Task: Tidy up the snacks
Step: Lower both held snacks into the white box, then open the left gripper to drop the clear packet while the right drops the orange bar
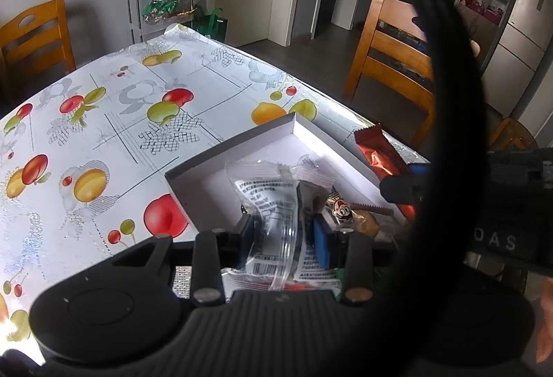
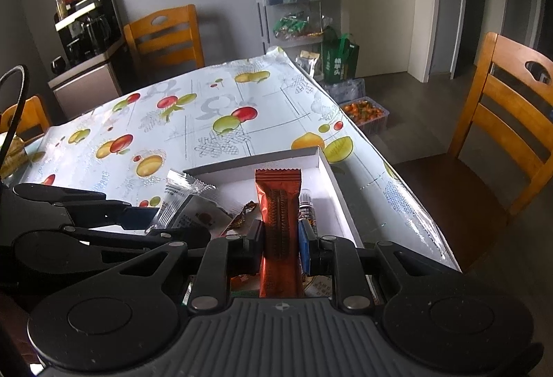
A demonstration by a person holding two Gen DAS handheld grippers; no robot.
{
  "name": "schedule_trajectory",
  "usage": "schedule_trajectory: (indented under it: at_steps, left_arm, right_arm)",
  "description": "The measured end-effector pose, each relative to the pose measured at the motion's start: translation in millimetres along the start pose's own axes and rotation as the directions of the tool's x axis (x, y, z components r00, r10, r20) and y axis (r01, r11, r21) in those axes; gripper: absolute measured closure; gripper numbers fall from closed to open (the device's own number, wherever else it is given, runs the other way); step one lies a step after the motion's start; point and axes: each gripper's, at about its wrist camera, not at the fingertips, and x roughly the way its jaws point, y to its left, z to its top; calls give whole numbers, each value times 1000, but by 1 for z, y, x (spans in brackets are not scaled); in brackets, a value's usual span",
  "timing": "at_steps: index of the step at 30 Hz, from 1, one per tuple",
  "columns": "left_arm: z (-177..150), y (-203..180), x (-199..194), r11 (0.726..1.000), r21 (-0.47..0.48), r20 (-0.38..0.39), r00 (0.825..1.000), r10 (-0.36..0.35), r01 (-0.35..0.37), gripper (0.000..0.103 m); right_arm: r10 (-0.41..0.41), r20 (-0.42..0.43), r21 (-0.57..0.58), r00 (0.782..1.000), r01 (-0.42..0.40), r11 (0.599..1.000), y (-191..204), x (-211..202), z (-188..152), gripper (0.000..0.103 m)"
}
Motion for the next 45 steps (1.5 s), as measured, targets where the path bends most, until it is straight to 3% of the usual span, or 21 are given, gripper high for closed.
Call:
schedule_trajectory:
  at_steps: [32, 45]
  left_arm:
    - [7, 5, 66, 999, -43, -126, 992, -6, 0, 69]
    - [10, 2, 72, 999, -31, -137, 991, 6, -10, 63]
  right_arm:
    - [26, -133, -64, 991, -34, 997, -17, 60, 1, 80]
    - [17, -136, -51, 991, -24, 998, -20, 63, 4, 78]
